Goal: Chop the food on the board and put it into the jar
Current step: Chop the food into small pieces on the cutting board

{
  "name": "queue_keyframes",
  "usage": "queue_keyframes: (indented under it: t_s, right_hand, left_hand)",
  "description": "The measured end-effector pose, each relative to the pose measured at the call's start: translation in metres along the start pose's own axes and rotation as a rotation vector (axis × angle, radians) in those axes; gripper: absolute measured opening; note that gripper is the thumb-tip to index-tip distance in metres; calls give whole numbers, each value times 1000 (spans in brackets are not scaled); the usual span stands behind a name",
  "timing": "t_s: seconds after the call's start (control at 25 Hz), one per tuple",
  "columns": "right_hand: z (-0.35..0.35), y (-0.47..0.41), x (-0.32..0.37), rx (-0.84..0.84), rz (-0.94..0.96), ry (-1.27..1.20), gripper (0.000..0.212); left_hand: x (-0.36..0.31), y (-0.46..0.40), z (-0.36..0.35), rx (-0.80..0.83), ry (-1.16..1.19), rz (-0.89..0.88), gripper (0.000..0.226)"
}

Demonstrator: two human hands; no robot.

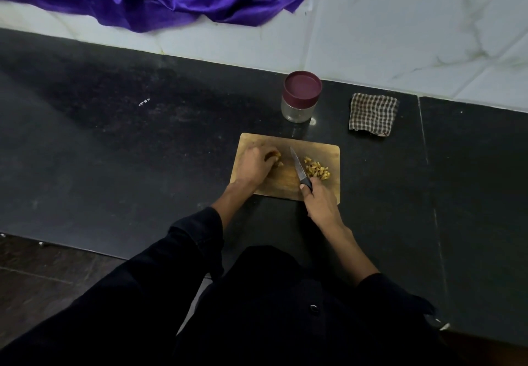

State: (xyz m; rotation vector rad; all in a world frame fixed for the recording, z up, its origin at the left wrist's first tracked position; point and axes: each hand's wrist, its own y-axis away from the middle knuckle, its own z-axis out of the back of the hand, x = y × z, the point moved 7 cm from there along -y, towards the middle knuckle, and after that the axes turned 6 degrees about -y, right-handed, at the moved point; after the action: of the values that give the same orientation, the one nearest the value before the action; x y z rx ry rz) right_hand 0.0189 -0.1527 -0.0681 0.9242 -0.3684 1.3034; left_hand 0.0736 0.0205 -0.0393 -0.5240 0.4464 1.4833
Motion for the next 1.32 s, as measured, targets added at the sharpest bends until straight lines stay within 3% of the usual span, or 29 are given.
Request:
queue_keyframes:
  t_s: [0.24, 0.44, 0.76, 1.04, 1.32]
  right_hand:
    - [0, -1, 0, -9, 19, -18, 14]
    - [3, -1, -4, 0, -7, -108, 15]
    - [6, -3, -10, 5, -23, -193, 10]
    - [5, -4, -13, 13, -27, -203, 18]
    - [5, -5, -14, 14, -30, -197, 22]
  left_hand:
    - [1, 12, 4, 41, 271, 158, 15]
    - [-19, 24, -25, 183, 206, 189, 15]
    - [-12, 24, -27, 73, 78, 269, 22]
    - [-17, 21, -29, 225, 44, 141, 29]
    - [-18, 18, -31, 259, 16, 114, 31]
